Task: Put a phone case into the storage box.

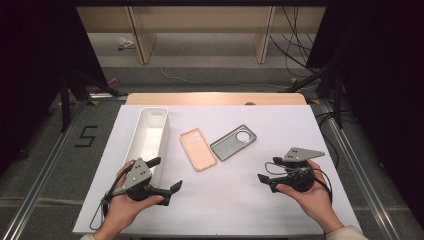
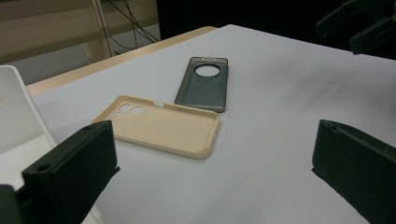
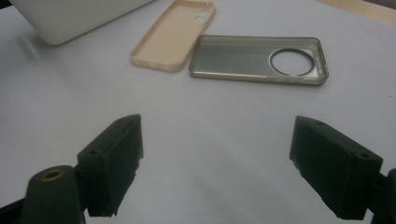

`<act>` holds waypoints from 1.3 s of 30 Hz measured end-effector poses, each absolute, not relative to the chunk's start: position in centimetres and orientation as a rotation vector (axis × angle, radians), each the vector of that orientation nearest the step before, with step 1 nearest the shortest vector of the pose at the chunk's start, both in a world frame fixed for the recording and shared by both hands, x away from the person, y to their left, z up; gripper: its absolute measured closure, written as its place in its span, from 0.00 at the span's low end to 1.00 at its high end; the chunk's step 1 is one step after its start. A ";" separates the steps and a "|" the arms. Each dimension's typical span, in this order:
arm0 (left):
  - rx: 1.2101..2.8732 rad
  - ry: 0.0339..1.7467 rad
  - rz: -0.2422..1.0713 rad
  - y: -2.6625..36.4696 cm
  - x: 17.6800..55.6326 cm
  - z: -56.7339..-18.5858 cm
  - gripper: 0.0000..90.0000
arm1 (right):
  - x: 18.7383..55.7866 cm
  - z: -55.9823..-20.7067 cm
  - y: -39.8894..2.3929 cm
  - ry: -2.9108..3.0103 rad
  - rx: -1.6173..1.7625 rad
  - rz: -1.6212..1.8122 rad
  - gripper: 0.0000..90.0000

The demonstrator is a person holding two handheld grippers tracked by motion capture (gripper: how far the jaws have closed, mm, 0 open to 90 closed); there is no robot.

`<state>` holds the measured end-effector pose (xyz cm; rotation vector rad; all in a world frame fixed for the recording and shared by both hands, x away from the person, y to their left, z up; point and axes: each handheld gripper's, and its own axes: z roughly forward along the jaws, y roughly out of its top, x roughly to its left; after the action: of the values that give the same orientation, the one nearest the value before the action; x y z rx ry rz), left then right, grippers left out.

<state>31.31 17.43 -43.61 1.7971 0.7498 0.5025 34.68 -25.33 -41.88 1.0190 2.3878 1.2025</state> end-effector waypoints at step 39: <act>1.814 0.746 0.491 17.3 31.4 -44.0 0.01 | 47.9 -45.6 -14.3 2.547 1.135 0.857 1.00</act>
<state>31.44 17.27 -43.96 1.8142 0.7460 0.4914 47.91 -14.32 -45.62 1.1347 2.5469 0.8573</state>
